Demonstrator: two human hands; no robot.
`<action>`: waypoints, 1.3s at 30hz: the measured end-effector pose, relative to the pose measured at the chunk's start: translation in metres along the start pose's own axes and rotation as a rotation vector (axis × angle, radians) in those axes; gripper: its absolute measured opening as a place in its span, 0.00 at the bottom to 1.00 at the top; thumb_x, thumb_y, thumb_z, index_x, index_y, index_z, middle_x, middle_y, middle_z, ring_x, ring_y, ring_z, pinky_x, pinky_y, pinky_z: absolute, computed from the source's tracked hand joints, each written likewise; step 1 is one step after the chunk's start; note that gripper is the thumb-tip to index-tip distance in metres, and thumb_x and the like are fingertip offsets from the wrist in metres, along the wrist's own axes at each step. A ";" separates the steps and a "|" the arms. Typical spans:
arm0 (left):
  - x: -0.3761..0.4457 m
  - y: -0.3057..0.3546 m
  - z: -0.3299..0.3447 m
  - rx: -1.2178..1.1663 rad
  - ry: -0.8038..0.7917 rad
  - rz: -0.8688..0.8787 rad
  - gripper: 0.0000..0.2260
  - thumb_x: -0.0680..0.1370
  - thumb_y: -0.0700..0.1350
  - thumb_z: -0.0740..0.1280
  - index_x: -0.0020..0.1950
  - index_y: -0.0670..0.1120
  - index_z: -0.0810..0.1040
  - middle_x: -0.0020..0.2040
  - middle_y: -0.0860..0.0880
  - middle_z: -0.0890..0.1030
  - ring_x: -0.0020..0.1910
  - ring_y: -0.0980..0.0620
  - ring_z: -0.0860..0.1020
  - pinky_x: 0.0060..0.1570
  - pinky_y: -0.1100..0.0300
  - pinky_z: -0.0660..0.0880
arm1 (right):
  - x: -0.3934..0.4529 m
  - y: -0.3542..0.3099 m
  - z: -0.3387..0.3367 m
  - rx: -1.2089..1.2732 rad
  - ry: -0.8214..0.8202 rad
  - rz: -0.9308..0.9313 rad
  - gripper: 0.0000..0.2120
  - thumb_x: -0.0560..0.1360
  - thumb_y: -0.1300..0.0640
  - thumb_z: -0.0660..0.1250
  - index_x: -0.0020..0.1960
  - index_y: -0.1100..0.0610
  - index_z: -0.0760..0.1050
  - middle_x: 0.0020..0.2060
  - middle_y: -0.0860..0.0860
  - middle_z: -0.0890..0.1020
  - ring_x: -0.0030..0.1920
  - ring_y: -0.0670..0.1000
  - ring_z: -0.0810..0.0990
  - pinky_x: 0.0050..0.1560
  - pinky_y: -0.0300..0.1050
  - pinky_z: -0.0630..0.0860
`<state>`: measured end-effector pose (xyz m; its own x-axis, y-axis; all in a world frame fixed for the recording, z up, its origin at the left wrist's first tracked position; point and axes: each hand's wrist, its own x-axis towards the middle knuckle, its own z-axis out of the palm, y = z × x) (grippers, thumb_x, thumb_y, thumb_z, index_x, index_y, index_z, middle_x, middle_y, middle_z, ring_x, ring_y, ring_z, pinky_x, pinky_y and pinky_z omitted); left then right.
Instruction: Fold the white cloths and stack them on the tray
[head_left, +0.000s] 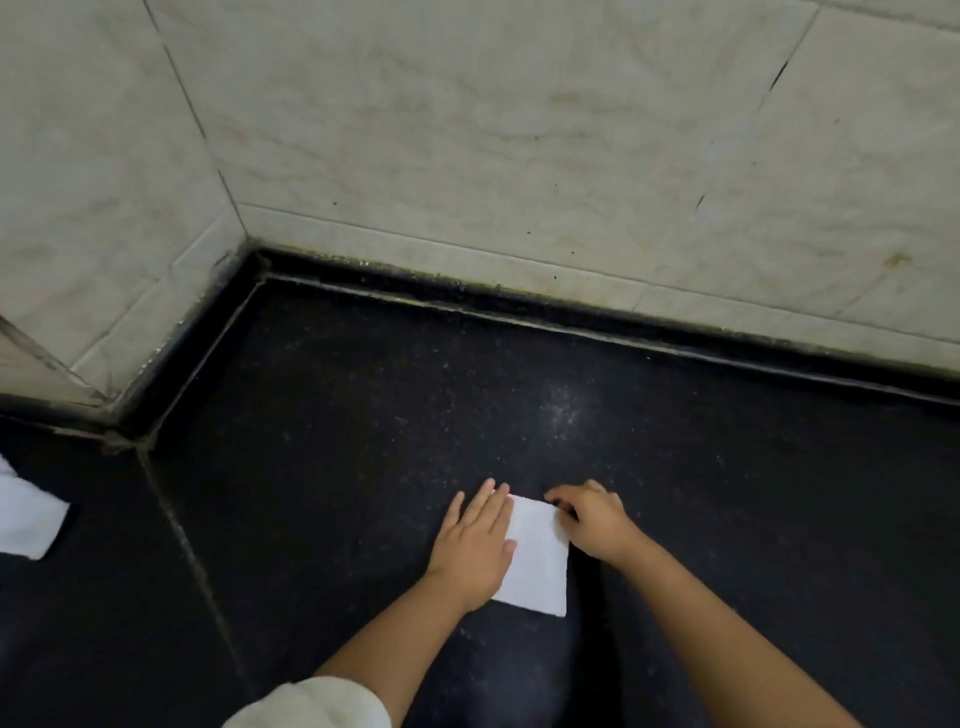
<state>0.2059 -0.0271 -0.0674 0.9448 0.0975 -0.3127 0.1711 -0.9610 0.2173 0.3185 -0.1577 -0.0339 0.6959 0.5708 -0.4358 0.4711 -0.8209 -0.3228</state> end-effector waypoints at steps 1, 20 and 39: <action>-0.001 0.000 0.000 -0.002 -0.012 -0.008 0.25 0.82 0.50 0.46 0.76 0.44 0.42 0.78 0.50 0.41 0.76 0.51 0.38 0.74 0.52 0.37 | 0.003 -0.001 -0.001 -0.019 0.012 0.006 0.18 0.77 0.61 0.54 0.65 0.52 0.70 0.61 0.49 0.77 0.63 0.53 0.68 0.62 0.47 0.62; -0.040 -0.028 0.027 0.166 0.233 0.347 0.24 0.72 0.55 0.53 0.56 0.44 0.81 0.58 0.49 0.81 0.60 0.51 0.78 0.58 0.53 0.75 | -0.085 0.002 0.088 -0.118 0.398 -0.291 0.17 0.66 0.58 0.56 0.48 0.56 0.79 0.46 0.52 0.84 0.51 0.49 0.70 0.43 0.44 0.78; -0.017 0.162 0.000 0.191 0.545 0.784 0.04 0.69 0.43 0.59 0.40 0.44 0.71 0.34 0.46 0.76 0.37 0.49 0.65 0.38 0.58 0.61 | -0.224 0.131 0.000 0.371 0.548 0.065 0.13 0.72 0.70 0.60 0.51 0.64 0.80 0.47 0.62 0.81 0.50 0.59 0.79 0.52 0.37 0.69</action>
<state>0.2178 -0.1842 -0.0271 0.7790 -0.5278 0.3385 -0.5646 -0.8253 0.0124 0.2243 -0.3933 0.0215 0.9377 0.3474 -0.0060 0.2689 -0.7364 -0.6208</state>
